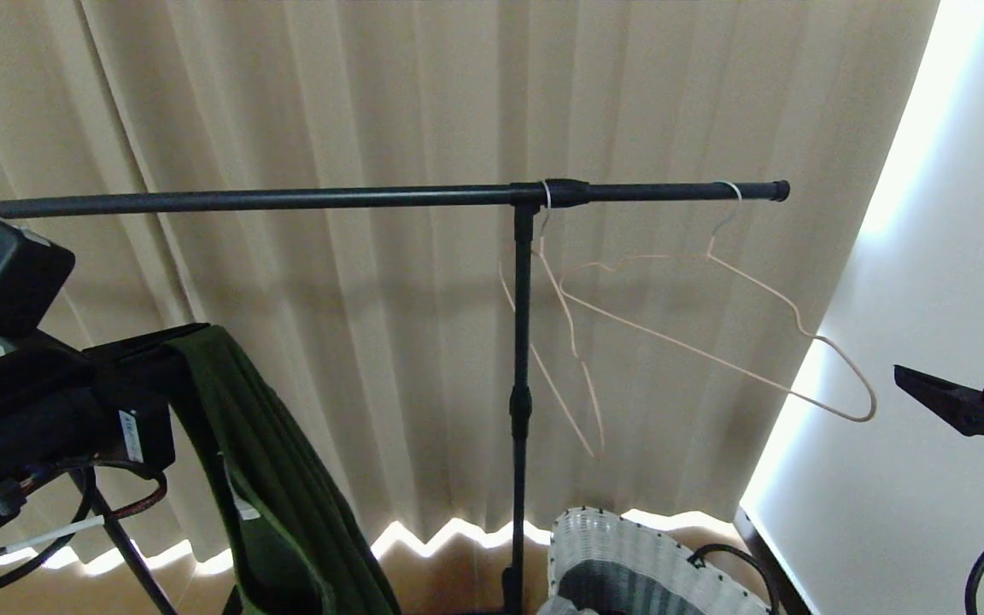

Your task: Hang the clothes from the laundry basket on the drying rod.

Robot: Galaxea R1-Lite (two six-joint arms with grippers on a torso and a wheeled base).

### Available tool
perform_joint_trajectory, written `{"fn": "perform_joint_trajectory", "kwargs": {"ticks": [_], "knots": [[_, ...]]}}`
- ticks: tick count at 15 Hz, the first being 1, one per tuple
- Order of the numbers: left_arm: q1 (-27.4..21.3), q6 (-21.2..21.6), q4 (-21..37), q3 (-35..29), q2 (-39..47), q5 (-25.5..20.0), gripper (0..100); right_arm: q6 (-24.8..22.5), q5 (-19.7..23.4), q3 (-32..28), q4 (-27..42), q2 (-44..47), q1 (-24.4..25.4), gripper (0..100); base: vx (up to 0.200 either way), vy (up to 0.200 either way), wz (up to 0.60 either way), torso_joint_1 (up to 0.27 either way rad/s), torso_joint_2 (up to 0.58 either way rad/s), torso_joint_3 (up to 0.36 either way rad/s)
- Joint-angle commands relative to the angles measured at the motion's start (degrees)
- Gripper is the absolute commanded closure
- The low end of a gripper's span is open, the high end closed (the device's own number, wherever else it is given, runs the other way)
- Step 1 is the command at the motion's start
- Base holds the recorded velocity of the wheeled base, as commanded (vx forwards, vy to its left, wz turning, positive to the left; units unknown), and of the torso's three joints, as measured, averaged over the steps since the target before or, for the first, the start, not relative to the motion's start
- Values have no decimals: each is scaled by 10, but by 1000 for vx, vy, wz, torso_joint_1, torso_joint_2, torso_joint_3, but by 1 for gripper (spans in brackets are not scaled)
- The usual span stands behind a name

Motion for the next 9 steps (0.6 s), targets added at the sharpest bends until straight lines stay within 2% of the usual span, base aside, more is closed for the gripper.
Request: {"fn": "perform_joint_trajectory", "kwargs": {"ticks": [1,4,9], "knots": [[0,0,-1,0,0,0,100,0,0,-1,-1,-3,0,0,0,0,0,0,0,0],[0,-3,0,0,1,0,100,0,1,-3,-2,-3,0,0,0,0,0,0,0,0],[1,-3,0,2,0,0,100,0,4,-6,-4,-1,0,0,200,0,0,-4,2,9]]}}
